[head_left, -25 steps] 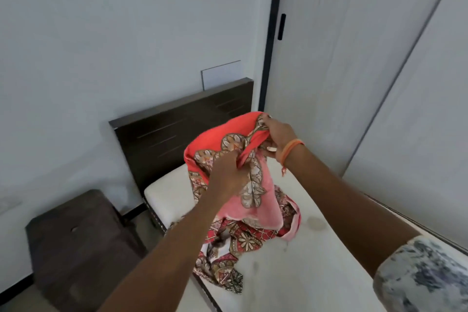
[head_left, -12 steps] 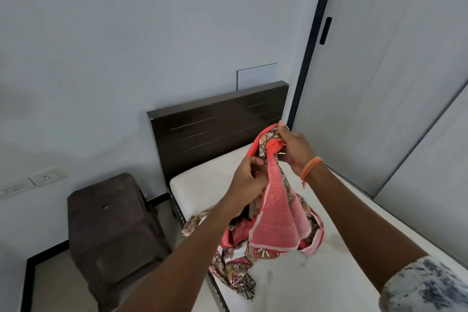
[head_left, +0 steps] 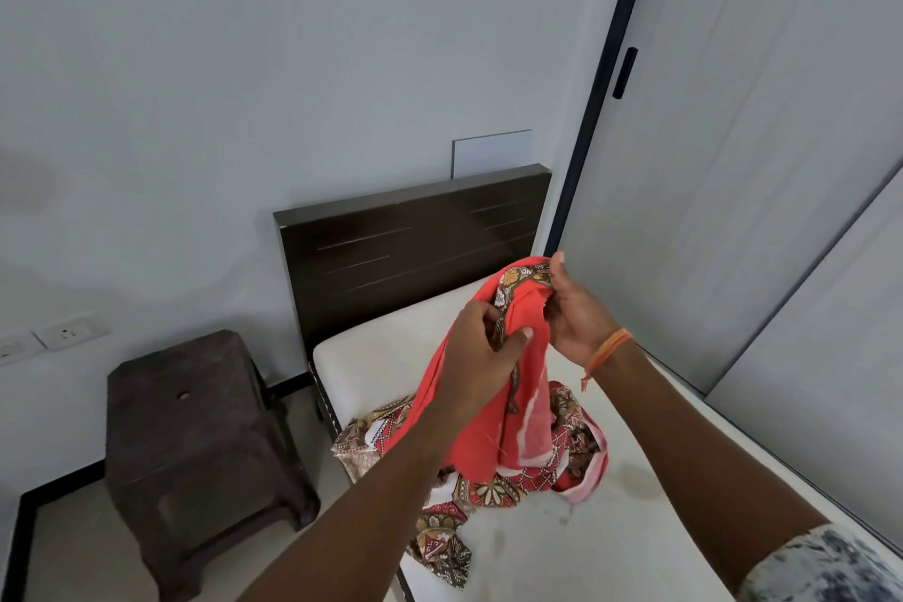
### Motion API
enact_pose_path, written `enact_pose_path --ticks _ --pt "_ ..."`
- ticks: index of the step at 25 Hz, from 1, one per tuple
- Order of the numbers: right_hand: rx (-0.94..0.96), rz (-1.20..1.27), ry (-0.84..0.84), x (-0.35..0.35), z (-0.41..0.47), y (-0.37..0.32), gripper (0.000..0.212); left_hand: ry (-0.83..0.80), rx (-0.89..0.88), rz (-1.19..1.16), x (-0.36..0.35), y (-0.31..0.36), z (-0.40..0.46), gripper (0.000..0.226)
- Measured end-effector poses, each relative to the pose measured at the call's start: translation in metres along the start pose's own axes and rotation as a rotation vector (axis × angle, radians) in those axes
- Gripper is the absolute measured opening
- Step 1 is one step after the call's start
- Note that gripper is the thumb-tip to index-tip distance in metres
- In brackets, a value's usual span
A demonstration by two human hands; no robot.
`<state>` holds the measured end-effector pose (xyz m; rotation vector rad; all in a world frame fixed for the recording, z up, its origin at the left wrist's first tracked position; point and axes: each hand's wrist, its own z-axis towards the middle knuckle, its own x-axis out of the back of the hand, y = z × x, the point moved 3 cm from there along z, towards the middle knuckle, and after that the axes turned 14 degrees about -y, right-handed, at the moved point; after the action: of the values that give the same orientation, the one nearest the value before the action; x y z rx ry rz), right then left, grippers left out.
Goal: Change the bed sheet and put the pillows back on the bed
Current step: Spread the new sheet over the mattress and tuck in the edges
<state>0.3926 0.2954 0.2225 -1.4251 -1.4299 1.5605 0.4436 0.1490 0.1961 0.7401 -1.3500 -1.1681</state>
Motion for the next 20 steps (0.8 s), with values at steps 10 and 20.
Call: enact_pose_path --ticks 10,20 --pt "0.025 0.009 -0.029 0.006 0.008 0.002 0.071 -0.116 0.023 0.056 -0.004 -0.009 0.008 0.017" --pt "0.098 -0.449 -0.177 -0.006 -0.004 0.011 0.041 -0.17 0.127 -0.338 0.023 0.01 0.027 0.036"
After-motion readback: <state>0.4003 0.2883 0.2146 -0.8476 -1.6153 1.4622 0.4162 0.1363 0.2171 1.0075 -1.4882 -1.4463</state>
